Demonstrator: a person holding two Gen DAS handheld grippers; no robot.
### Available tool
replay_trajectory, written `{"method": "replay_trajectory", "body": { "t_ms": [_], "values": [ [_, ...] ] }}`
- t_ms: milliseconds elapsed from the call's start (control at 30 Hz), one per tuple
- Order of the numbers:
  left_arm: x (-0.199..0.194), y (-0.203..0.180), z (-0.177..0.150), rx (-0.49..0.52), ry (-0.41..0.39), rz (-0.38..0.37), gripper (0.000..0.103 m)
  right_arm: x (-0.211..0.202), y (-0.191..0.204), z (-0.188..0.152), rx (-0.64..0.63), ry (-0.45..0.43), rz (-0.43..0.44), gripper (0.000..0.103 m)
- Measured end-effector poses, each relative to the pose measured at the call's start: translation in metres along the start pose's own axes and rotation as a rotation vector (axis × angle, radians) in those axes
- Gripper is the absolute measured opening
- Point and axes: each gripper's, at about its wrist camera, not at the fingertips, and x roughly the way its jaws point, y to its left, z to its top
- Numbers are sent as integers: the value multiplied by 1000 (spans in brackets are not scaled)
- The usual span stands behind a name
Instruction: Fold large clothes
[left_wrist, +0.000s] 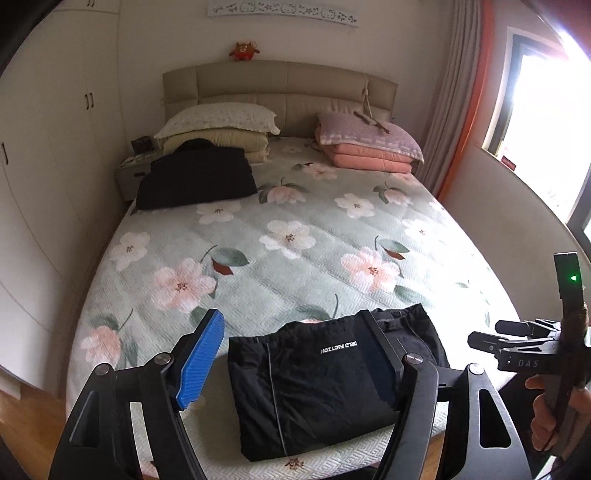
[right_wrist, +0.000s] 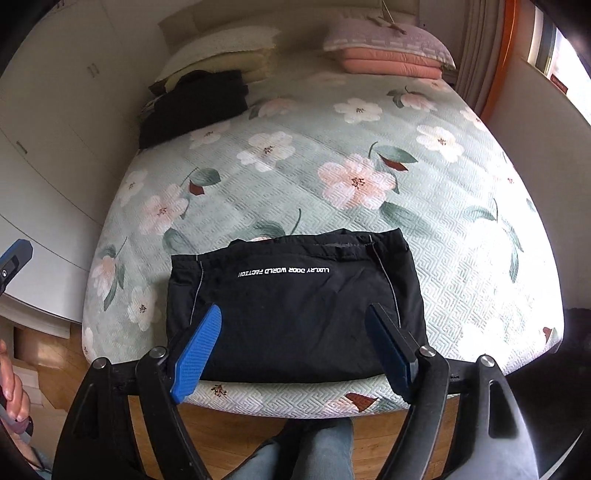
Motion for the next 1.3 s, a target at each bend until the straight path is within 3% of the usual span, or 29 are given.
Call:
{"method": "replay_trajectory", "body": {
  "t_ms": [300, 433, 833, 1300],
  "values": [
    [-33, -19, 7, 22, -59, 63, 77, -42, 21, 1, -42, -71, -76, 82],
    [-30, -30, 5, -5, -27, -3, 78, -45, 15, 2, -25, -72, -68, 82],
    [12, -66, -17, -36, 125, 4, 78, -36, -13, 4, -20, -42, -75, 82],
    [41, -93, -18, -43, 205, 131, 80, -13, -32, 23, -69, 6, -53, 82]
  ]
}}
